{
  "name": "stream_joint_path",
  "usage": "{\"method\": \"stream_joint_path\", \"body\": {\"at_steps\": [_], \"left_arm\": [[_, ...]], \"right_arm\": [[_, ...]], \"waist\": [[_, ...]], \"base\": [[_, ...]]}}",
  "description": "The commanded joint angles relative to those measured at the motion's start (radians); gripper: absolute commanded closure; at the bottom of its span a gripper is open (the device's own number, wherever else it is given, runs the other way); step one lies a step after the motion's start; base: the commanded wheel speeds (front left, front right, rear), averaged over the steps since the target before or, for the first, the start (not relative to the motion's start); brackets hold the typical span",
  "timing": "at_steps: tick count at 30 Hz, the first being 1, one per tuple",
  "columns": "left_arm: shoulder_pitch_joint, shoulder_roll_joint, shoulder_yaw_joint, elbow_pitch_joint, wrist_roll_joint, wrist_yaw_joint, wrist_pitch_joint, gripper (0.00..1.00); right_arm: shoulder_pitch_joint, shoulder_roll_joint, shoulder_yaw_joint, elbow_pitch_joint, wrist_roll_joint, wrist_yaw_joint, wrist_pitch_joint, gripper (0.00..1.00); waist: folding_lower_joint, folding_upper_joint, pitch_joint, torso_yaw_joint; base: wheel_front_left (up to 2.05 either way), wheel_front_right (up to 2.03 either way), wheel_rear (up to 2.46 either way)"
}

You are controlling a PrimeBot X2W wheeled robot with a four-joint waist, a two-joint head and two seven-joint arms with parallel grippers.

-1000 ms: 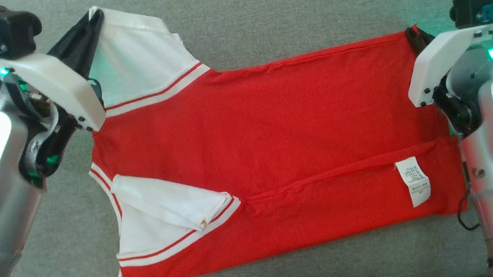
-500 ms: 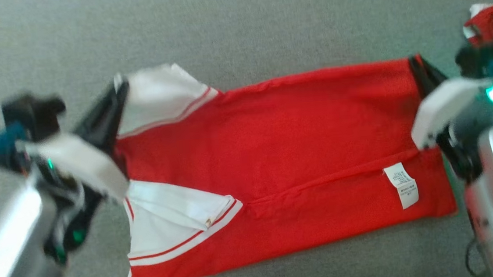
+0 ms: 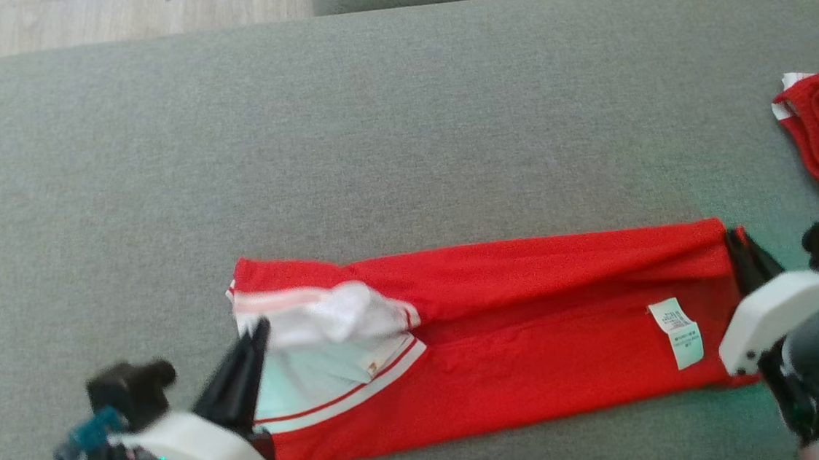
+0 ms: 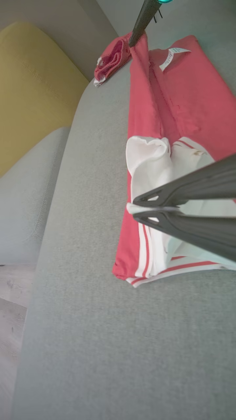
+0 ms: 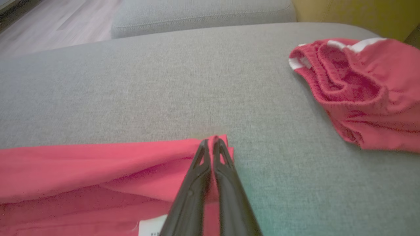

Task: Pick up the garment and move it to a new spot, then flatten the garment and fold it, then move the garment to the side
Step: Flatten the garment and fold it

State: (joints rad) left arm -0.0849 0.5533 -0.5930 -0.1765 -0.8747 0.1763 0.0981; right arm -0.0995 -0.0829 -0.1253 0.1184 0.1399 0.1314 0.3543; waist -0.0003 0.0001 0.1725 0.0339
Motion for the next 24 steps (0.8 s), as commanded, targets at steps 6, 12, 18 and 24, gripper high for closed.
{"method": "stream_joint_path", "body": {"at_steps": [6,12,18,24], "left_arm": [[0.035,-0.014,-0.002,0.025,-0.002,0.001,-0.05,1.0],[0.068,-0.05,-0.02,0.096,-0.007,-0.002,-0.086,0.42],[0.116,-0.066,0.017,0.116,-0.019,0.024,-0.159,0.0],[0.123,-0.08,0.062,0.098,0.005,0.077,-0.237,0.0]], "right_arm": [[0.045,0.014,0.004,-0.062,-0.019,-0.001,0.003,1.0],[0.073,0.025,-0.007,-0.065,-0.043,-0.001,-0.019,0.0],[0.112,0.03,-0.037,-0.085,-0.046,-0.001,-0.015,0.0],[0.114,0.031,-0.049,-0.117,-0.048,-0.001,0.045,0.0]], "waist": [[0.0003,-0.0001,-0.015,0.001],[0.0003,-0.0001,-0.026,-0.007],[0.0003,-0.0001,-0.047,-0.004],[0.0003,-0.0001,-0.06,0.006]], "base": [[0.0,0.0,0.0],[0.0,0.0,0.0],[0.0,0.0,0.0],[0.0,0.0,0.0]]}}
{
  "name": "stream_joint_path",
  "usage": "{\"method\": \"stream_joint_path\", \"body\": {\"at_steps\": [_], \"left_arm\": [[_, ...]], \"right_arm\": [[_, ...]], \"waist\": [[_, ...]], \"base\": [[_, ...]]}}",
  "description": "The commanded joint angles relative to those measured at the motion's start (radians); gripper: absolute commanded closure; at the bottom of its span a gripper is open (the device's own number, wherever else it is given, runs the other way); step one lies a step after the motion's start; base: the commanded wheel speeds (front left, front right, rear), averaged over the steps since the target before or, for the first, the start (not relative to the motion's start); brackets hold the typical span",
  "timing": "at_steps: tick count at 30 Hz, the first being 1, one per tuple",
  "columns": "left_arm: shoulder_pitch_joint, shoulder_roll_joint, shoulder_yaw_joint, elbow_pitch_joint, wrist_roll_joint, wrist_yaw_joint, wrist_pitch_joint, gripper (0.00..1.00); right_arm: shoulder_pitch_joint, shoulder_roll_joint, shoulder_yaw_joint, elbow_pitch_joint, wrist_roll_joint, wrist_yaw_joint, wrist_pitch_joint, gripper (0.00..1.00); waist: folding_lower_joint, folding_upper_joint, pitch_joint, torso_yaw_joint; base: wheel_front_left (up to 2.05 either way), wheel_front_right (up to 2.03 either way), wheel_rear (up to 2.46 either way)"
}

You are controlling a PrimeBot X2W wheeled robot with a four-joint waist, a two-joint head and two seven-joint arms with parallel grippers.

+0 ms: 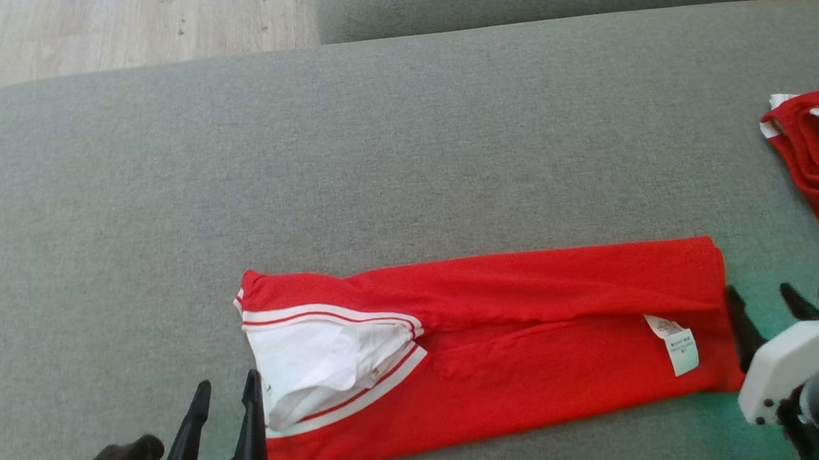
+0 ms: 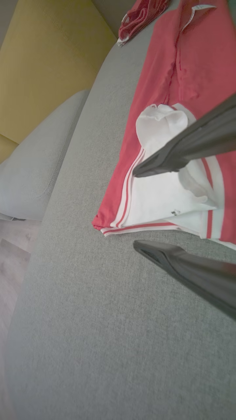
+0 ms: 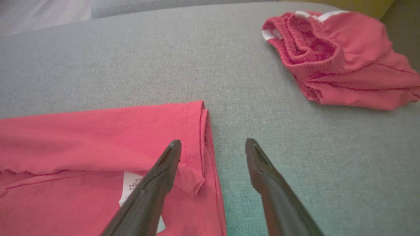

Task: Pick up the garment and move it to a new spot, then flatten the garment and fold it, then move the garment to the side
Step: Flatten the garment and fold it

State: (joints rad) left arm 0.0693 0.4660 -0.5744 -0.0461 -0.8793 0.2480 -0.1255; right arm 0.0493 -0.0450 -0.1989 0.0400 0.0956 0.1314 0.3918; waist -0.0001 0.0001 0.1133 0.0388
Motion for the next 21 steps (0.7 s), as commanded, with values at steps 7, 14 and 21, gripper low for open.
{"method": "stream_joint_path", "body": {"at_steps": [7,14,21], "left_arm": [[-0.063,-0.011,0.039,-0.043,0.051,0.045,-0.035,0.0],[-0.075,-0.006,0.044,-0.053,0.063,0.059,-0.038,0.0],[-0.08,0.006,0.051,-0.075,0.069,0.07,-0.037,0.0]], "right_arm": [[-0.133,-0.078,0.083,0.051,0.027,-0.001,0.151,0.0],[-0.184,-0.112,0.097,0.125,0.059,-0.001,0.23,0.0],[-0.204,-0.123,0.115,0.169,0.133,-0.001,0.345,0.0]], "waist": [[0.0001,-0.0001,0.015,0.014],[0.0001,-0.0001,0.032,0.037],[0.0001,-0.0001,0.045,0.05]], "base": [[0.0,0.0,0.0],[0.0,0.0,0.0],[0.0,0.0,0.0]]}}
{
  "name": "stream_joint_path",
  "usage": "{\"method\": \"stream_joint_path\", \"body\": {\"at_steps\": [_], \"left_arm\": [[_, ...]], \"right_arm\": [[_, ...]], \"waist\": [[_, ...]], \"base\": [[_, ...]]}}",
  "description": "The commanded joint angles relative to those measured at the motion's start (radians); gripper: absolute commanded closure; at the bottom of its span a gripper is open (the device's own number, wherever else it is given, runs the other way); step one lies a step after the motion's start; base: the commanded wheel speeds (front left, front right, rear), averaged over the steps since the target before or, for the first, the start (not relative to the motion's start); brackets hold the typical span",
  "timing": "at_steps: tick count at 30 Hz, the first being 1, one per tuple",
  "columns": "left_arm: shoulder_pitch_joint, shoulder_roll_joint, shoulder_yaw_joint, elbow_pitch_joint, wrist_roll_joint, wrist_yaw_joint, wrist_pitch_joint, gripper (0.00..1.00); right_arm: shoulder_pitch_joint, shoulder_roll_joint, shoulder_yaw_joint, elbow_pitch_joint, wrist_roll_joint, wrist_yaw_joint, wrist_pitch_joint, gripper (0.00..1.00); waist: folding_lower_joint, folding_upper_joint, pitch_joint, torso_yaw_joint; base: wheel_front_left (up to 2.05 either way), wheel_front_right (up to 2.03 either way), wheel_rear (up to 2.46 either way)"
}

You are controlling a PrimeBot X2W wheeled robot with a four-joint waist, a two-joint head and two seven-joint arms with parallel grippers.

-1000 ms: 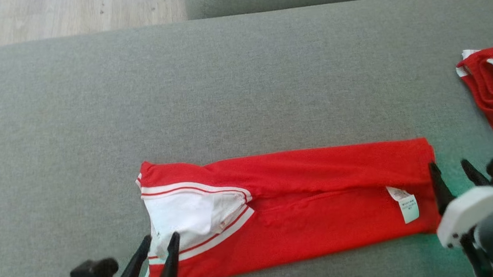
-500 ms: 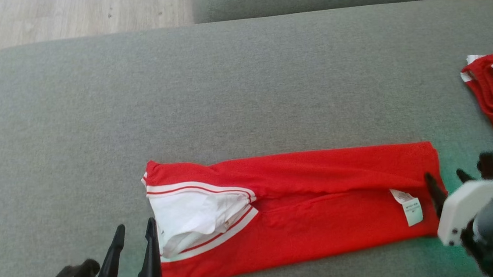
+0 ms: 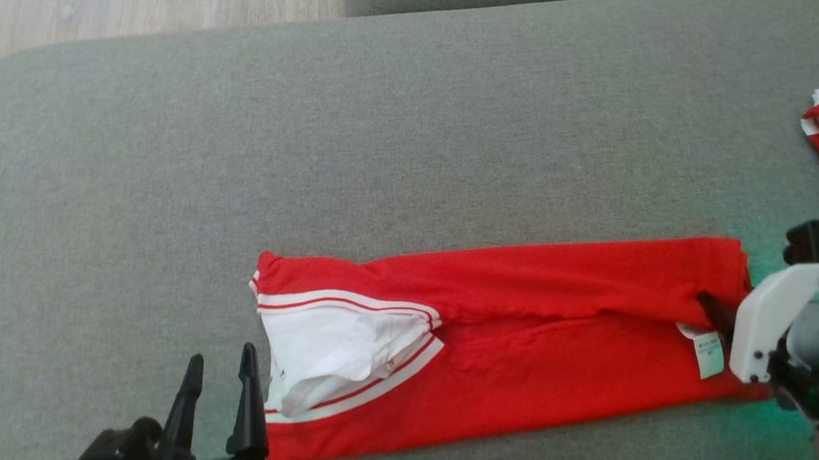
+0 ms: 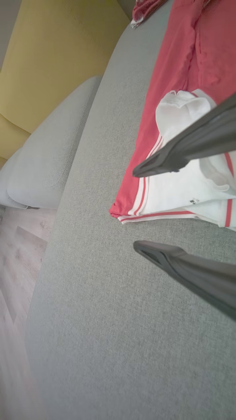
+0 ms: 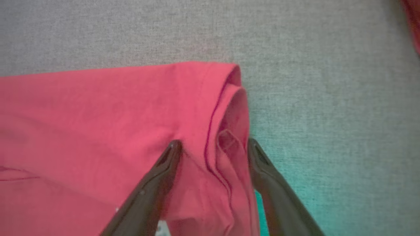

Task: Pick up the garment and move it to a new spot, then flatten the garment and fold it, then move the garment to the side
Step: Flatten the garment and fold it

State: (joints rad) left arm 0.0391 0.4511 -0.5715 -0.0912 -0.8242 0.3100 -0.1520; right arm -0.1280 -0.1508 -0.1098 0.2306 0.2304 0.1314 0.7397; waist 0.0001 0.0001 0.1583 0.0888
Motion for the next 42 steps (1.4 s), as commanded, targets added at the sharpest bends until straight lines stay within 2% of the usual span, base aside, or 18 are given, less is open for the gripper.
{"method": "stream_joint_path", "body": {"at_steps": [1,2,3,4,5,6,15,21,25,37,42], "left_arm": [[-0.051,0.022,0.049,-0.033,0.015,0.01,-0.011,0.0],[-0.052,0.023,0.05,-0.037,0.015,0.011,-0.011,0.0],[-0.053,0.024,0.051,-0.039,0.016,0.013,-0.011,0.0],[-0.054,0.025,0.051,-0.042,0.017,0.014,-0.011,0.0],[-0.056,0.025,0.051,-0.043,0.018,0.015,-0.011,0.0],[-0.057,0.025,0.051,-0.045,0.019,0.016,-0.011,0.0],[-0.08,0.02,0.04,-0.042,0.032,0.018,-0.01,0.0],[-0.086,0.013,0.03,-0.032,0.034,0.018,-0.008,0.0],[-0.084,0.006,0.023,-0.02,0.033,0.018,-0.008,0.0],[-0.084,-0.009,0.007,0.007,0.025,0.009,-0.009,0.0],[-0.068,-0.005,0.013,0.009,0.018,0.011,-0.016,0.0]], "right_arm": [[-0.028,-0.018,0.029,-0.02,0.011,-0.001,0.014,0.08],[-0.03,-0.021,0.032,-0.02,0.019,-0.001,0.025,0.42],[-0.031,-0.024,0.035,-0.022,0.024,-0.001,0.031,0.6],[-0.033,-0.025,0.037,-0.025,0.029,-0.001,0.033,0.72],[-0.035,-0.024,0.037,-0.03,0.034,-0.001,0.028,0.91],[-0.038,-0.024,0.036,-0.034,0.035,-0.001,0.019,1.0],[-0.051,-0.055,-0.028,-0.081,0.019,-0.001,-0.068,1.0],[-0.013,-0.074,-0.138,-0.143,0.002,-0.001,-0.041,1.0],[0.0,-0.066,-0.164,-0.171,0.012,-0.001,-0.027,1.0],[0.035,0.034,0.037,-0.33,0.135,-0.001,0.034,1.0],[0.036,0.078,0.168,-0.375,0.216,-0.001,0.034,1.0]], "waist": [[-0.0001,-0.0001,0.002,0.0],[-0.0001,-0.0001,0.004,0.0],[-0.0001,-0.0001,0.007,-0.001],[-0.0001,-0.0001,0.009,-0.002],[-0.0001,-0.0001,0.01,-0.003],[-0.0001,-0.0001,0.011,-0.005],[-0.0001,-0.0001,-0.008,-0.037],[-0.0001,-0.0001,-0.024,-0.063],[-0.0001,-0.0001,-0.035,-0.081],[-0.0001,-0.0001,-0.089,-0.088],[-0.0001,-0.0001,-0.102,-0.071]], "base": [[0.0,0.0,0.0],[0.0,0.0,0.0],[0.0,0.0,0.0],[0.0,0.0,0.0],[0.0,0.0,0.0],[0.0,0.0,0.0],[0.0,0.0,0.0],[0.0,0.0,0.0],[0.0,0.0,0.0],[0.0,0.0,0.0],[0.0,0.0,0.0]]}}
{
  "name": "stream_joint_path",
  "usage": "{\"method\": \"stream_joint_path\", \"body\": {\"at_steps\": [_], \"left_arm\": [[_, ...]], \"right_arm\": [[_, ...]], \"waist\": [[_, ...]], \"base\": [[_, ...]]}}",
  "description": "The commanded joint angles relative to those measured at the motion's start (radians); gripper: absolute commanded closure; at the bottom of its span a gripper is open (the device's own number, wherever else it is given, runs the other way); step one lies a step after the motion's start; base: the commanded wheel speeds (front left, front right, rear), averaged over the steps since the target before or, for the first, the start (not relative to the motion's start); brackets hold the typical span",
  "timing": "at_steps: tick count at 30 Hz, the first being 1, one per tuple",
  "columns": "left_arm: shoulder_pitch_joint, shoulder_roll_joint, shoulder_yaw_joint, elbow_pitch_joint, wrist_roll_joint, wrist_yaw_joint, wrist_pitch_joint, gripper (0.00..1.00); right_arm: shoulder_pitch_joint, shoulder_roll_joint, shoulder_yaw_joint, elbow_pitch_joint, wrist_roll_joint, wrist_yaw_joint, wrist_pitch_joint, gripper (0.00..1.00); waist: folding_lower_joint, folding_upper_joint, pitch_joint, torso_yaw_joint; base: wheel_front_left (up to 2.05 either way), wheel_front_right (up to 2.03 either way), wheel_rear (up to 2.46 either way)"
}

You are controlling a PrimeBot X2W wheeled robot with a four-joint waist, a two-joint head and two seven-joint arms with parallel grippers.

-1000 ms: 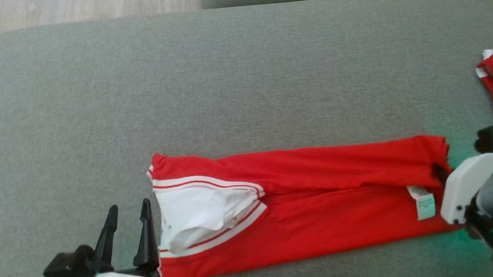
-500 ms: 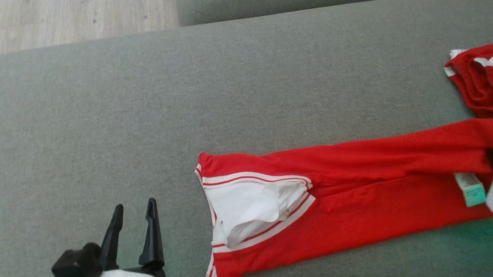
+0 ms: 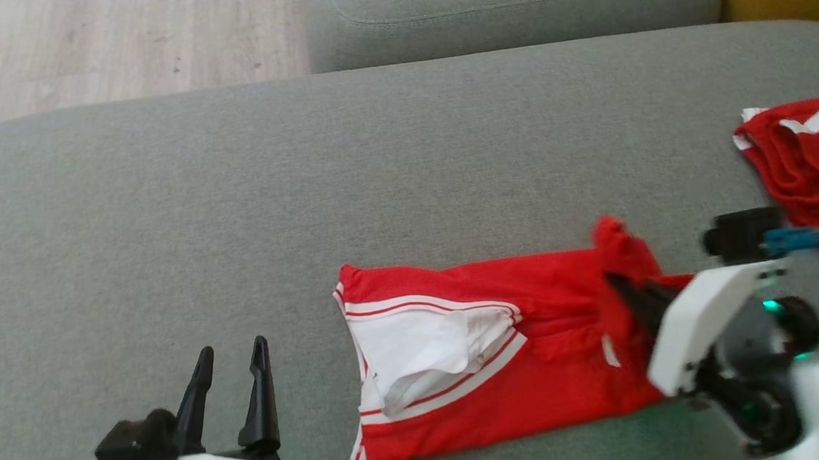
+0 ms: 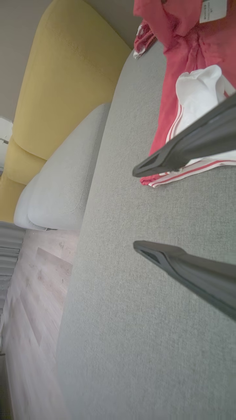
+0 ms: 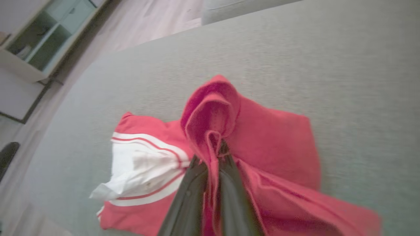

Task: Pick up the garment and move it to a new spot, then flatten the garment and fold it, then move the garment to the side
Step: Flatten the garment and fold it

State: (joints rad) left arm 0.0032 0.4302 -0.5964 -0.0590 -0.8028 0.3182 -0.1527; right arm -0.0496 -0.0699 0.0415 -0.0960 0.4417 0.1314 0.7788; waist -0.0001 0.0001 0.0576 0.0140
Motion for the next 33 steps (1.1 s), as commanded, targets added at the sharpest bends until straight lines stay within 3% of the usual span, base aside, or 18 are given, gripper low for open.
{"method": "stream_joint_path", "body": {"at_steps": [1,12,23,24,25,26,33], "left_arm": [[-0.03,0.017,0.038,-0.023,-0.005,0.002,-0.016,0.0],[-0.033,0.011,0.027,-0.019,-0.008,-0.005,-0.016,0.0],[-0.036,-0.004,0.006,0.002,-0.009,-0.016,-0.018,0.0],[-0.036,-0.005,0.004,0.004,-0.009,-0.017,-0.019,0.0],[-0.037,-0.007,0.003,0.006,-0.009,-0.018,-0.019,0.0],[-0.036,-0.008,0.001,0.008,-0.009,-0.018,-0.019,0.0],[-0.034,-0.024,-0.017,0.024,-0.01,-0.023,-0.021,0.0]], "right_arm": [[-0.048,0.005,0.042,-0.048,0.019,-0.001,-0.014,1.0],[-0.103,0.019,0.329,0.086,0.212,-0.001,-0.189,1.0],[-0.201,0.02,0.457,0.273,0.297,-0.001,-0.324,0.99],[-0.211,0.02,0.462,0.292,0.313,-0.001,-0.337,0.69],[-0.22,0.02,0.468,0.312,0.329,-0.001,-0.349,0.12],[-0.231,0.02,0.478,0.328,0.345,-0.001,-0.366,0.0],[-0.311,0.02,0.522,0.425,0.384,-0.001,-0.487,0.0]], "waist": [[0.0001,-0.0001,-0.003,0.008],[0.0001,-0.0001,-0.004,0.097],[0.0001,-0.0001,-0.014,0.16],[0.0001,-0.0001,-0.014,0.163],[0.0001,-0.0001,-0.015,0.166],[0.0001,-0.0001,-0.015,0.168],[0.0001,-0.0001,-0.022,0.162]], "base": [[0.0,0.0,0.0],[0.0,0.0,0.0],[0.0,0.0,0.0],[0.0,0.0,0.0],[0.0,0.0,0.0],[0.0,0.0,0.0],[0.0,0.0,0.0]]}}
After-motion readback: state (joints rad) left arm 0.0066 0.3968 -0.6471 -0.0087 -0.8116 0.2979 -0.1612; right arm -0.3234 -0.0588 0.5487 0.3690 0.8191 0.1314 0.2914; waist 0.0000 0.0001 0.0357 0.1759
